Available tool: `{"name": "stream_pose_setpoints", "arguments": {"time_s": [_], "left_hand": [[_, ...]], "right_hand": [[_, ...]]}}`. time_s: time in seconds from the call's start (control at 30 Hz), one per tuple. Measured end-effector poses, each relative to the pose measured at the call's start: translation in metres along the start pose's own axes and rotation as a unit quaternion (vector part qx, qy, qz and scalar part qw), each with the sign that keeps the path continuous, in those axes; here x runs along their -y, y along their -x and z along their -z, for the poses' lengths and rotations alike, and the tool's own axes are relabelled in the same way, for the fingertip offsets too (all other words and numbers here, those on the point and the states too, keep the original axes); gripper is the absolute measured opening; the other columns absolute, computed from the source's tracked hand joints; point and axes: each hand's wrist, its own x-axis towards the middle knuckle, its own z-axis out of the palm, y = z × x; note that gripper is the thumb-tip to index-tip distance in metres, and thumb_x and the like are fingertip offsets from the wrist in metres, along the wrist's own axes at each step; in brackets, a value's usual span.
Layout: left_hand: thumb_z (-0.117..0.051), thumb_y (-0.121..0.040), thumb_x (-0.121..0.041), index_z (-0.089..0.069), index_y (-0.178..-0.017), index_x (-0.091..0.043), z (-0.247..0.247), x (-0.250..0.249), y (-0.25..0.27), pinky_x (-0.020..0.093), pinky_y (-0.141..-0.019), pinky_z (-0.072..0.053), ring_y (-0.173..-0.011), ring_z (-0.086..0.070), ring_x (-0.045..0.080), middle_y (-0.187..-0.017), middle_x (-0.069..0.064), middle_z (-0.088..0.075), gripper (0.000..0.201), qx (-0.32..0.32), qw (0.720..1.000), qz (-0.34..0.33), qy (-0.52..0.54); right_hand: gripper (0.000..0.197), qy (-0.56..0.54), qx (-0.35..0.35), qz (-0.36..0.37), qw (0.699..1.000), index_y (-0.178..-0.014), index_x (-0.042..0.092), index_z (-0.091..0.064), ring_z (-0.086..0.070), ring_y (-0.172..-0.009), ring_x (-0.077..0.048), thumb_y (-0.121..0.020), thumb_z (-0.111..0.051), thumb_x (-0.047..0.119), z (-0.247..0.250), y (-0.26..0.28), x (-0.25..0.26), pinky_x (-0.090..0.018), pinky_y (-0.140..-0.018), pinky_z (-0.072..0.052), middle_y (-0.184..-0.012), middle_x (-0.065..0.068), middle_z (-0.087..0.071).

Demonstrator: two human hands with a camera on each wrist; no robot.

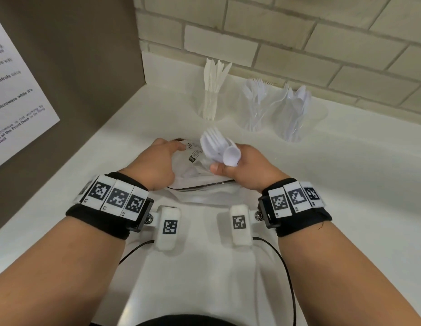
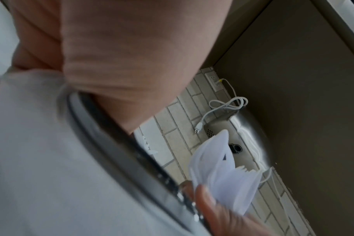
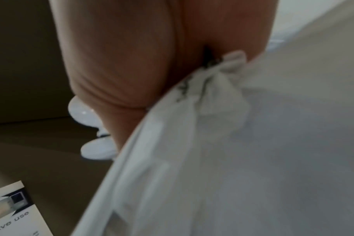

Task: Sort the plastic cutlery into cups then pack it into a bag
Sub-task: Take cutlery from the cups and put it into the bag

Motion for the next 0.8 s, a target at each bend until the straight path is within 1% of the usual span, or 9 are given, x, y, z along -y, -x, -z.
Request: {"name": "stream_pose_setpoints", "arguments": {"time_s": [0.13, 0.3, 0.37, 0.43, 0.5, 0.57, 0.63, 0.67, 0.8], "left_hand": [[-0.061, -0.072, 0.003, -0.040, -0.141, -0.026, -0.002, -0.010, 0.006, 0.025, -0.091, -0.043, -0.109, -0.055, 0.025, -0.133, 0.003, -0.040, 0.077, -0.001, 0.997, -0.031, -0.064], [-0.059, -0.075, -0.001, -0.040, -0.140, -0.029, -0.011, -0.022, 0.016, 0.034, -0.085, -0.050, -0.101, -0.058, 0.027, -0.135, -0.001, -0.035, 0.073, 0.010, 0.986, -0.069, -0.152], [-0.066, -0.075, -0.014, -0.046, -0.132, -0.039, -0.009, -0.023, 0.019, 0.037, -0.102, -0.040, -0.124, -0.043, 0.029, -0.150, -0.001, -0.019, 0.065, 0.024, 0.982, -0.078, -0.167], [-0.068, -0.076, -0.022, -0.050, -0.115, -0.044, 0.002, -0.027, 0.023, 0.035, -0.114, -0.023, -0.143, -0.016, 0.022, -0.156, -0.003, -0.005, 0.048, -0.001, 0.990, -0.114, -0.080], [-0.068, -0.079, -0.020, -0.051, -0.106, -0.039, 0.013, -0.037, 0.022, 0.020, -0.108, -0.027, -0.140, -0.022, 0.006, -0.153, -0.003, -0.018, 0.037, -0.073, 0.978, -0.148, 0.129], [-0.067, -0.079, -0.026, -0.055, -0.107, -0.033, 0.021, -0.050, 0.021, 0.024, -0.108, -0.032, -0.124, -0.044, 0.000, -0.135, -0.007, -0.045, 0.031, -0.099, 0.897, -0.111, 0.416], [-0.063, -0.085, -0.032, -0.059, -0.115, -0.021, 0.024, -0.065, 0.019, 0.034, -0.106, -0.040, -0.115, -0.055, 0.013, -0.119, 0.000, -0.057, 0.033, -0.038, 0.773, -0.034, 0.633], [-0.058, -0.091, -0.035, -0.058, -0.119, -0.013, 0.024, -0.070, 0.018, 0.036, -0.101, -0.044, -0.112, -0.056, 0.020, -0.117, 0.007, -0.058, 0.036, 0.013, 0.730, 0.009, 0.683], [-0.033, -0.100, -0.042, -0.051, -0.124, 0.005, 0.027, -0.081, 0.013, 0.045, -0.088, -0.053, -0.109, -0.058, 0.038, -0.122, 0.029, -0.056, 0.056, 0.161, 0.637, 0.142, 0.741]], "right_hand": [[0.023, -0.092, -0.093, 0.015, 0.991, -0.098, 0.011, -0.068, -0.065, -0.085, -0.006, -0.085, -0.069, 0.030, 0.006, -0.002, 0.006, -0.013, -0.072, -0.049, -0.090, 0.005, -0.072], [0.015, -0.254, -0.184, 0.080, 0.946, -0.077, 0.020, -0.069, -0.069, -0.092, -0.021, -0.091, -0.064, 0.020, 0.023, -0.004, 0.027, -0.032, -0.089, -0.052, -0.079, 0.000, -0.072], [0.012, -0.361, -0.186, 0.089, 0.909, -0.080, 0.014, -0.065, -0.068, -0.080, -0.029, -0.091, -0.061, 0.013, 0.027, -0.007, 0.035, -0.041, -0.085, -0.055, -0.070, -0.003, -0.066], [0.011, -0.417, -0.192, 0.086, 0.884, -0.080, 0.010, -0.062, -0.064, -0.067, -0.026, -0.092, -0.060, 0.010, 0.030, -0.011, 0.044, -0.041, -0.072, -0.055, -0.066, -0.005, -0.060], [0.012, -0.428, -0.210, 0.081, 0.875, -0.081, 0.010, -0.060, -0.061, -0.059, -0.022, -0.092, -0.060, 0.011, 0.034, -0.013, 0.054, -0.036, -0.063, -0.053, -0.062, -0.003, -0.058], [0.011, -0.445, -0.224, 0.087, 0.862, -0.081, 0.011, -0.059, -0.059, -0.056, -0.020, -0.093, -0.059, 0.012, 0.037, -0.016, 0.066, -0.034, -0.059, -0.051, -0.060, -0.002, -0.057], [0.009, -0.474, -0.226, 0.093, 0.846, -0.083, 0.010, -0.058, -0.058, -0.055, -0.019, -0.091, -0.061, 0.012, 0.040, -0.018, 0.078, -0.033, -0.058, -0.050, -0.061, -0.002, -0.056], [0.008, -0.489, -0.221, 0.099, 0.838, -0.086, 0.010, -0.057, -0.058, -0.055, -0.018, -0.090, -0.064, 0.011, 0.041, -0.018, 0.083, -0.033, -0.058, -0.051, -0.062, -0.001, -0.056], [0.018, -0.503, -0.185, 0.133, 0.833, -0.084, 0.013, -0.058, -0.058, -0.060, -0.017, -0.082, -0.067, -0.003, 0.038, -0.017, 0.095, -0.034, -0.063, -0.052, -0.069, -0.001, -0.060]]}}
